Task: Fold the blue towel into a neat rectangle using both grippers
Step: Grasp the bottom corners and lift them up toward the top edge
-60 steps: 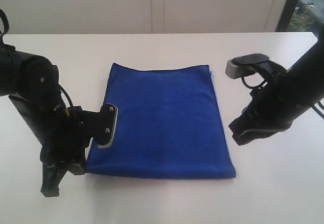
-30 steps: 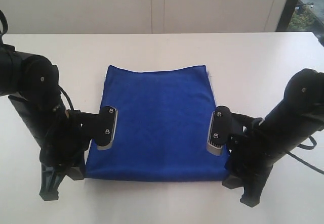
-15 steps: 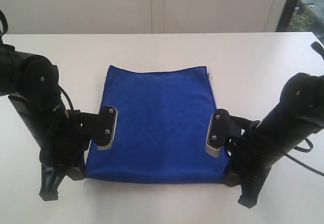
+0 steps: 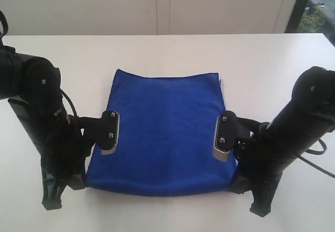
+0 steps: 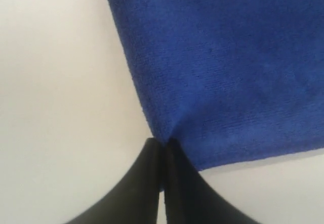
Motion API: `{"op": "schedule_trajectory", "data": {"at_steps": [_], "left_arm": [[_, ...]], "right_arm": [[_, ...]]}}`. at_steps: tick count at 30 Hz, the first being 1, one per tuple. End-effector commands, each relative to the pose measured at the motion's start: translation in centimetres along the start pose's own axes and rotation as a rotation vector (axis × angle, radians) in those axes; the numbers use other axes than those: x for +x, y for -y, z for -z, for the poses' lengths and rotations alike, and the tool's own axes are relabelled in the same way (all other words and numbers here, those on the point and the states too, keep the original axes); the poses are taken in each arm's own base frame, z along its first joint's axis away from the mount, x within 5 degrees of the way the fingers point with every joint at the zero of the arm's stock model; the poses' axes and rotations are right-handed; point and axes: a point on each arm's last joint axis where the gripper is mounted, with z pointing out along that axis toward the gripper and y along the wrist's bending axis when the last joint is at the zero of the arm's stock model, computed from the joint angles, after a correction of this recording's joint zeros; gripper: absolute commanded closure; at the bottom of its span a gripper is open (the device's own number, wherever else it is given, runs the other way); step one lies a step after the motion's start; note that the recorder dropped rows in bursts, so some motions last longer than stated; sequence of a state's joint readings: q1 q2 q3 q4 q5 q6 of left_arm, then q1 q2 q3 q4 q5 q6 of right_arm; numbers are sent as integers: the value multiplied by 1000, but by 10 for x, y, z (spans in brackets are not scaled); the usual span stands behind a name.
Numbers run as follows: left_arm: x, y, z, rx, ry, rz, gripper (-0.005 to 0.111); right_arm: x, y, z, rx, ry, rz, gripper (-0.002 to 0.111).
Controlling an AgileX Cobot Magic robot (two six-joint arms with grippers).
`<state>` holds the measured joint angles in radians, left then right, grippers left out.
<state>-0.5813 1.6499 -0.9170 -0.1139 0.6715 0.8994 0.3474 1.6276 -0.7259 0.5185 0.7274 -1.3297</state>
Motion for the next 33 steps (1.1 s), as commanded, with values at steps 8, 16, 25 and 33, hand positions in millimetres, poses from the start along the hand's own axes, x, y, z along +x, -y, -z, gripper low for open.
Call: {"op": "schedule_trajectory", "data": {"at_steps": [8,16,25,33], "left_arm": [[4,16,27,10,23,211,107],[8,28,55,-36,83,329,107],[-1,32,105,-121,232,456,107],[-15,-13,99,-373,378,628,107]], "right_arm": [[-6,-15,37,49,42,28,108],[-9,-25,65,152,110,22,108],[-9,-38,99,309,195,5,108],[-18,0,101,600,336,-217,108]]}}
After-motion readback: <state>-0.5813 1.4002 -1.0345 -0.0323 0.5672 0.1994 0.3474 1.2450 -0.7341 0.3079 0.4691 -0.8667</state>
